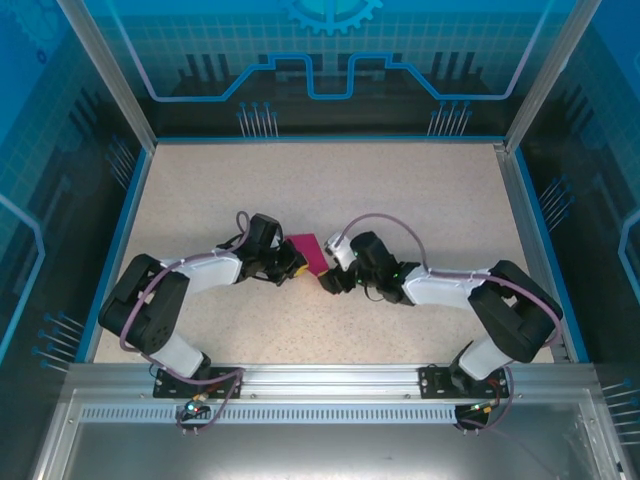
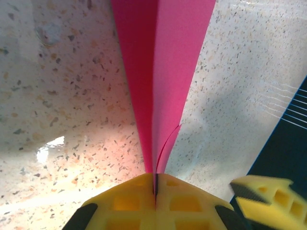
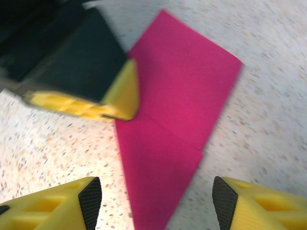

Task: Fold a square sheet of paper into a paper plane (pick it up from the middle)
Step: Fold the wing for the fifth time at the center of the table.

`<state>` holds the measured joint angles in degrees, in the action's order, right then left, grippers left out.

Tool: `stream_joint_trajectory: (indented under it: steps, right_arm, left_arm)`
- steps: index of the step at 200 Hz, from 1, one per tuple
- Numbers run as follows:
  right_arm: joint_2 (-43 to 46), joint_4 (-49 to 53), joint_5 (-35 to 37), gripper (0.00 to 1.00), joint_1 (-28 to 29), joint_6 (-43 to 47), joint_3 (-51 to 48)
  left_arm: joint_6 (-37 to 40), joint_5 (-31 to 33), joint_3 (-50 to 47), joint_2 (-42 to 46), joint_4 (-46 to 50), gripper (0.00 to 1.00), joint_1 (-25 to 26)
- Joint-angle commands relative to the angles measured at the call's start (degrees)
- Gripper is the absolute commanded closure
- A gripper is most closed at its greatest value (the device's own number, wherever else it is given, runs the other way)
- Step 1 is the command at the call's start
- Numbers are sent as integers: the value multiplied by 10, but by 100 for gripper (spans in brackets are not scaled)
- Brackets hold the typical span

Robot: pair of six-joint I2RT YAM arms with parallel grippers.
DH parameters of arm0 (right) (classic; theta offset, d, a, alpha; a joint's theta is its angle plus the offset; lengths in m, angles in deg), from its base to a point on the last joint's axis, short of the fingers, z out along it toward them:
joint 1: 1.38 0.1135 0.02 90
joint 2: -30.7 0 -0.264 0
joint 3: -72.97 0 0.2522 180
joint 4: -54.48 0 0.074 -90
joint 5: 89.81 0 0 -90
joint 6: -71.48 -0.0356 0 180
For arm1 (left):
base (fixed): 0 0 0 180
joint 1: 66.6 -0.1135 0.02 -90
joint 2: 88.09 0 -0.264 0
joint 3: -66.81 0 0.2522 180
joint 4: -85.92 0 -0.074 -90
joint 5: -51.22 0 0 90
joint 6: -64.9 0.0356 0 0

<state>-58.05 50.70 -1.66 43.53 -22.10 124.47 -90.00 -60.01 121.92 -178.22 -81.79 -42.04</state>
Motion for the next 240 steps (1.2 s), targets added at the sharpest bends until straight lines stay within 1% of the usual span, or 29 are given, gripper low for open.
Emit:
stream_joint_trajectory:
  steps: [1, 11, 28, 53, 92, 104, 149, 187, 222, 240]
  right_arm:
    - [-6, -93, 29, 35, 27, 106, -15]
    - [-20, -105, 30, 36, 35, 116, -17]
    - [-41, -152, 48, 39, 52, 130, -28]
    - [-75, -174, 61, 48, 65, 139, -22]
    - [-100, -219, 110, 50, 86, 141, -40]
    - [-106, -218, 119, 50, 88, 140, -38]
    - [-142, -261, 166, 54, 93, 120, -29]
    - [-164, -282, 170, 58, 95, 113, -15]
    - [-175, -291, 168, 63, 98, 116, -8]
    - [-175, -297, 167, 64, 98, 116, -8]
  left_arm:
    - [-15, 3, 19, 14, 51, 98, 5]
    - [-17, 2, 20, 14, 52, 98, 5]
    - [-19, -2, 22, 13, 55, 98, 5]
    - [-25, -6, 19, 18, 56, 98, 6]
    - [-29, -8, 15, 26, 62, 98, 6]
    - [-32, -8, 13, 28, 63, 98, 6]
    - [-41, -10, 12, 34, 64, 98, 9]
    - [-41, -9, 11, 30, 66, 98, 10]
    - [-39, -5, 10, 30, 68, 98, 11]
    - [-41, -2, 9, 29, 68, 98, 11]
